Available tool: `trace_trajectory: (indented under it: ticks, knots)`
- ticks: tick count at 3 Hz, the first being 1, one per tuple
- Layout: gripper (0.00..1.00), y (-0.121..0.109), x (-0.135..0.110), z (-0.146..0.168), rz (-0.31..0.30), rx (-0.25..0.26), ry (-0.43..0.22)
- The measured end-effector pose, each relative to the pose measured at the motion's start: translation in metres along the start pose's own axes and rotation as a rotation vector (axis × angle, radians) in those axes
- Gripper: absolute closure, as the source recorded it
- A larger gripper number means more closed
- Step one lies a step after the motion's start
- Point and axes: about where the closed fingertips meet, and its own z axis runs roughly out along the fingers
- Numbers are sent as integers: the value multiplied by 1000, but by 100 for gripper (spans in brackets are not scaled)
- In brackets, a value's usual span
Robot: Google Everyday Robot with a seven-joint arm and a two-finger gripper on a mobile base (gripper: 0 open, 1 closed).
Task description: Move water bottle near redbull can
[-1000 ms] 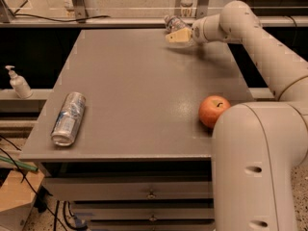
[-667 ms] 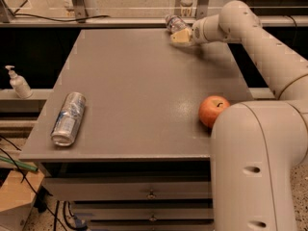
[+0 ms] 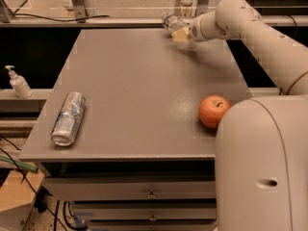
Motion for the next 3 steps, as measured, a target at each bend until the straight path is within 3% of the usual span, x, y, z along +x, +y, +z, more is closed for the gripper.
trace_trajectory:
  ticks: [1,2,3]
  knots:
    - [100,35,-26,-32,-85,-21,-49]
    - [100,34,-25,-32,-85,-21,-48]
    - [100,58,-22,-44,-198,-41,-32]
